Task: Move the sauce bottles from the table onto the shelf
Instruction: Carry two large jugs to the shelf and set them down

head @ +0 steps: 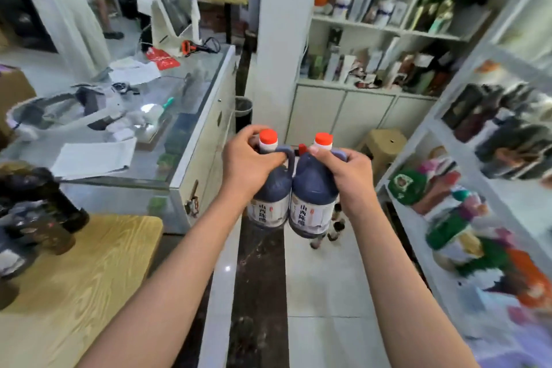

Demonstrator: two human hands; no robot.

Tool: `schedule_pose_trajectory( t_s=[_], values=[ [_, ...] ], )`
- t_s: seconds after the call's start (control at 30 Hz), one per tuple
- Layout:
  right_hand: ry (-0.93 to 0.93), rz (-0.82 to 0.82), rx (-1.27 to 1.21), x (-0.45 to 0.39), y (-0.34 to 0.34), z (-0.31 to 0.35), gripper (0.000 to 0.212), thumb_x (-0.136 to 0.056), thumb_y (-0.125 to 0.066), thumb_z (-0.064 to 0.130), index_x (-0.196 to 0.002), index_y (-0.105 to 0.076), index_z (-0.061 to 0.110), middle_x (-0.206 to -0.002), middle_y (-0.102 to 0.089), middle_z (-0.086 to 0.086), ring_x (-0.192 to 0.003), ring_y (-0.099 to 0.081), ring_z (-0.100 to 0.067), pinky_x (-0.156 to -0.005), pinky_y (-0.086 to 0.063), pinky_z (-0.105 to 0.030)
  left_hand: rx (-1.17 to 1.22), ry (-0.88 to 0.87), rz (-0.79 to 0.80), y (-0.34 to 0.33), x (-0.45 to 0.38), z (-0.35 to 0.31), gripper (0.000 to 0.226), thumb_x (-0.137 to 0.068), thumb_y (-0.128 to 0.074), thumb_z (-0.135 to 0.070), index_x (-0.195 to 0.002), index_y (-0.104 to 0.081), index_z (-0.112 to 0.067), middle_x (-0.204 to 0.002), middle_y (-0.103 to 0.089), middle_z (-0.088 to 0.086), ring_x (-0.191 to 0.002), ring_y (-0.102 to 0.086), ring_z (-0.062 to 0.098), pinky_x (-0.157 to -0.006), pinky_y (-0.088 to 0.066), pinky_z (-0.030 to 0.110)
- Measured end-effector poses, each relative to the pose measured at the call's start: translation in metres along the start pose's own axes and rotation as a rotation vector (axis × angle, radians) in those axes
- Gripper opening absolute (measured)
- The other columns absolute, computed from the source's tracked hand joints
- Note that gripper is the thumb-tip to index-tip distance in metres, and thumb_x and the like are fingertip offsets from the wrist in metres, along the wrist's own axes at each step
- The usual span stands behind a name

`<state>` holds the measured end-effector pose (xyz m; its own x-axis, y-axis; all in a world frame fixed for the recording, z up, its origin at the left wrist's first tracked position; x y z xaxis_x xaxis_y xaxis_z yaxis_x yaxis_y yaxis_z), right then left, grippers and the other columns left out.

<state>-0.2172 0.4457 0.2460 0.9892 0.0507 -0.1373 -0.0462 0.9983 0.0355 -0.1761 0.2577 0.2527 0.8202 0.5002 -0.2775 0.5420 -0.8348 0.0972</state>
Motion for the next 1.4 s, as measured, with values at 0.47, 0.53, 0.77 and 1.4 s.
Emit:
schedule_pose_trajectory(
  t_s=[0.47, 0.53, 0.77, 1.4],
  values=[
    [0.157, -0.395, -0.018, -0.074, 0.313, 0.065, 0.048, -0.051, -0.090, 0.050, -0.052, -0.057, 0.015, -0.059, -0.060, -0.005, -0.058, -0.059, -0.016, -0.056, -0.051, -0.032, 0.160, -0.198, 0.367, -0.326, 0.004, -0.128, 0.044, -0.061, -0.083, -0.003, -0.093, -0.065, -0.026, -0.071, -0.070, -0.015, -0.064, -0.062, -0.006, -0.061, -0.049, 0.013],
    [0.187, -0.427, 0.001, -0.081, 0.347, 0.070, 0.048, -0.051, -0.089, 0.052, -0.047, -0.055, 0.019, -0.053, -0.056, 0.000, -0.053, -0.056, -0.012, -0.053, -0.049, -0.027, 0.175, -0.220, 0.398, -0.364, 0.005, -0.138, 0.045, -0.060, -0.084, -0.007, -0.096, -0.065, -0.027, -0.073, -0.070, -0.017, -0.067, -0.064, -0.006, -0.059, -0.049, 0.012],
    [0.194, -0.539, 0.023, -0.120, 0.445, 0.086, 0.037, -0.054, -0.088, 0.048, -0.061, -0.073, 0.015, -0.067, -0.072, -0.009, -0.063, -0.067, -0.017, -0.063, -0.057, -0.037, 0.240, -0.271, 0.475, -0.482, 0.000, -0.176, 0.045, -0.059, -0.085, -0.012, -0.088, -0.061, -0.037, -0.078, -0.068, -0.023, -0.075, -0.064, -0.009, -0.059, -0.046, 0.006],
    [0.280, -0.715, 0.078, -0.320, 0.584, 0.159, 0.029, -0.063, -0.088, 0.041, -0.058, -0.072, 0.017, -0.066, -0.072, -0.005, -0.063, -0.070, -0.015, -0.058, -0.056, -0.028, 0.444, -0.317, 0.651, -0.726, -0.150, -0.259, 0.041, -0.060, -0.088, -0.020, -0.089, -0.063, -0.032, -0.076, -0.071, -0.016, -0.074, -0.067, -0.005, -0.058, -0.050, 0.010]
  ],
)
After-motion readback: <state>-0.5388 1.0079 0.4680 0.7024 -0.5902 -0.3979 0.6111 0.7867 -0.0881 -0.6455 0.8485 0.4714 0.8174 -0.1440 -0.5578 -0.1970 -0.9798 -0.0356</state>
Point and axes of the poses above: each hand's wrist, its own x-axis away from the middle knuckle, its own y-axis out of the back of the hand, z = x × y, the point moved 4 cm from there along -x, towards the middle knuckle
